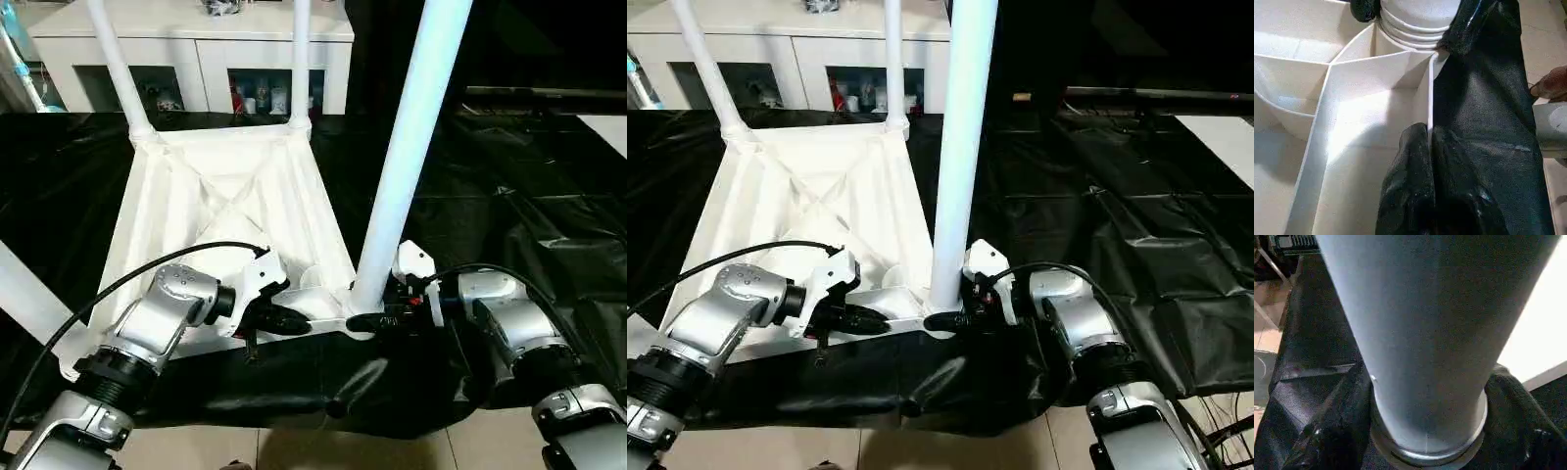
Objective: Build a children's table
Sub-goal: Rotate leg to tighten
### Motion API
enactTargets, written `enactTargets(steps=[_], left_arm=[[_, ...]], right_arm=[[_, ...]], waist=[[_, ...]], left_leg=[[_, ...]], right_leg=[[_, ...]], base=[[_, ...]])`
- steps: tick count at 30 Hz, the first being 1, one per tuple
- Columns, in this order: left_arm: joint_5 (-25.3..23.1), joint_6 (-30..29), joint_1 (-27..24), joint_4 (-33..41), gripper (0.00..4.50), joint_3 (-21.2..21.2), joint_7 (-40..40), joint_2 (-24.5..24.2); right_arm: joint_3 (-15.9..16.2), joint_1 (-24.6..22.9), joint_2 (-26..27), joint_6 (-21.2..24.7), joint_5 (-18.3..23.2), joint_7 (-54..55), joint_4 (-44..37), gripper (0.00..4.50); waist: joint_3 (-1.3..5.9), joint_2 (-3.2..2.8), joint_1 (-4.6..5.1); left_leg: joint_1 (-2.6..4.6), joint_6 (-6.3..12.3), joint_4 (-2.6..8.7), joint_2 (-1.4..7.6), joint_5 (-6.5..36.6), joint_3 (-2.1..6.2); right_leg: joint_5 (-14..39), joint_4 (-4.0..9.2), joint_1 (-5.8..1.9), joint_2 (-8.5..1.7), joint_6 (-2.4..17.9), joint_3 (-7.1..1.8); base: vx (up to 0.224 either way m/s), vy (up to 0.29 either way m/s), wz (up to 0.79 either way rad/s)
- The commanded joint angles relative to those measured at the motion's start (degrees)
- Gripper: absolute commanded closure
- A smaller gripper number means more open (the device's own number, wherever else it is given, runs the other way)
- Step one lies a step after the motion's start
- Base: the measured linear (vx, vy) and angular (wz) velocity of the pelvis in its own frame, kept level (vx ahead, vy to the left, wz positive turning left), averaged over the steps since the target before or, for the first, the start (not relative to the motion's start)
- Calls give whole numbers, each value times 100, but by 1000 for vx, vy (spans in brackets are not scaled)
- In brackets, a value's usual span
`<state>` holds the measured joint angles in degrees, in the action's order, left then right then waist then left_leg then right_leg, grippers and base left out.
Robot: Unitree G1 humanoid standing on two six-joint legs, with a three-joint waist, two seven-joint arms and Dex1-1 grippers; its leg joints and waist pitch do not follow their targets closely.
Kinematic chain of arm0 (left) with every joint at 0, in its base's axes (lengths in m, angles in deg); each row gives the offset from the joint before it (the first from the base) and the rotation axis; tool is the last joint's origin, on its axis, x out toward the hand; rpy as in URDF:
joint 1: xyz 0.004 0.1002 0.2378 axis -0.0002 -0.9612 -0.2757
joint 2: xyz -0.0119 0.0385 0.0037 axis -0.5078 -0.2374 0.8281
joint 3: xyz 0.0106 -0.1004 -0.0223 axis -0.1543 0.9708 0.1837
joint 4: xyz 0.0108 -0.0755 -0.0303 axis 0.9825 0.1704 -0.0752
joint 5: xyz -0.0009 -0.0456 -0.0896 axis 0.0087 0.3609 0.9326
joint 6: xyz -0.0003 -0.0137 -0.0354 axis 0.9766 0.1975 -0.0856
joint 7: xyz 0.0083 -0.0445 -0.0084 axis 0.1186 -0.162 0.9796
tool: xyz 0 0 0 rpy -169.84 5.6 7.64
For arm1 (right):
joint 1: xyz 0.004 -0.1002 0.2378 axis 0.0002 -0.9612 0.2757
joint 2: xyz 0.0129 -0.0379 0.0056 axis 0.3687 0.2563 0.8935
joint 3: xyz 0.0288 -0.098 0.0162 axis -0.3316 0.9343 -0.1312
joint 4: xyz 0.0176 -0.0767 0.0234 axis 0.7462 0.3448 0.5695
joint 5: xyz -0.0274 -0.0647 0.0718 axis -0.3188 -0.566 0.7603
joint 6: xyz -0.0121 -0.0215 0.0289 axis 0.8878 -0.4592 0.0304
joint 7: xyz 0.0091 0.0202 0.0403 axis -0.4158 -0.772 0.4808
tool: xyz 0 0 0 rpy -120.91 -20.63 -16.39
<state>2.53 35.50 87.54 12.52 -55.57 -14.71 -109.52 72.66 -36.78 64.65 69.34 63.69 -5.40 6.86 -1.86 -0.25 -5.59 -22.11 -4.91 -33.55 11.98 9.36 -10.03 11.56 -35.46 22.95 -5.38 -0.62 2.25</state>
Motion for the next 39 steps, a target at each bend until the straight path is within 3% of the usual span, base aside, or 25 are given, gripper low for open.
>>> enactTargets(steps=[1,7,10,14,17,19,22,25,29,31,37,39], left_arm=[[60,-64,28,-36,450,-218,228,35],[-36,-42,62,-145,450,-167,-58,129],[-117,-9,117,-370,450,-69,-485,340],[-317,-101,291,-820,450,51,-1480,891],[-405,-271,541,-1251,450,199,-2302,1376],[-410,-282,595,-1349,450,234,-2446,1469],[-588,-109,865,-1857,450,298,-3135,1828],[-751,25,1039,-2193,450,287,-3468,2013],[-829,78,1058,-2234,450,212,-3392,1975],[-818,72,1019,-2188,450,194,-3327,1919],[-871,199,1042,-2340,450,187,-3205,1871],[-888,237,1010,-2318,450,193,-3062,1796]], right_arm=[[-5,109,-22,-18,-42,82,93,181],[-156,77,138,-49,49,371,153,183],[-333,32,390,26,103,928,258,183],[-526,-61,1042,-108,-33,2381,644,183],[-790,146,1618,-163,-98,3886,1192,183],[-862,212,1726,-149,-101,4230,1318,183],[-1063,518,2148,-261,-266,5723,1859,183],[-1312,752,2482,-330,-230,6522,2259,183],[-1164,824,2625,-555,-298,6106,2306,183],[-1134,766,2617,-696,-263,5891,2213,113],[-1073,750,2564,-995,-365,5734,2168,66],[-975,659,2296,-1079,-323,5149,1800,61]], waist=[[345,-10,13],[331,-5,31],[307,3,67],[274,15,122],[241,15,188],[226,13,231],[236,-6,269],[246,4,272],[245,34,259],[247,33,248],[253,13,236],[257,10,237]], left_leg=[[112,411,354,73,1068,-31],[108,384,368,73,1155,-29],[126,252,395,69,1444,-24],[126,-13,451,55,1777,7],[145,-87,463,36,2072,13],[177,-158,482,23,2394,50],[180,-177,509,17,2440,61],[201,-200,514,15,2541,69],[168,-97,531,24,2645,67],[161,-53,527,24,2574,55],[138,-17,536,33,2382,40],[134,13,536,37,2346,36]], right_leg=[[36,321,-282,-158,1593,-108],[154,335,-278,-157,1585,-109],[669,393,-260,-173,1483,-121],[1478,470,-236,-196,1198,-130],[2022,536,-181,-195,1018,-131],[2592,594,-160,-198,856,-105],[2599,634,-131,-191,771,-98],[2570,646,-111,-191,710,-98],[2407,649,-128,-187,688,-95],[2311,639,-130,-194,727,-108],[2046,618,-148,-193,825,-121],[1902,608,-168,-178,864,-119]], base=[[0,0,0],[0,0,0],[0,0,0],[0,0,0],[0,0,0],[0,0,0],[0,0,0],[0,0,0],[0,0,0],[0,0,0],[0,0,0],[0,0,0]])
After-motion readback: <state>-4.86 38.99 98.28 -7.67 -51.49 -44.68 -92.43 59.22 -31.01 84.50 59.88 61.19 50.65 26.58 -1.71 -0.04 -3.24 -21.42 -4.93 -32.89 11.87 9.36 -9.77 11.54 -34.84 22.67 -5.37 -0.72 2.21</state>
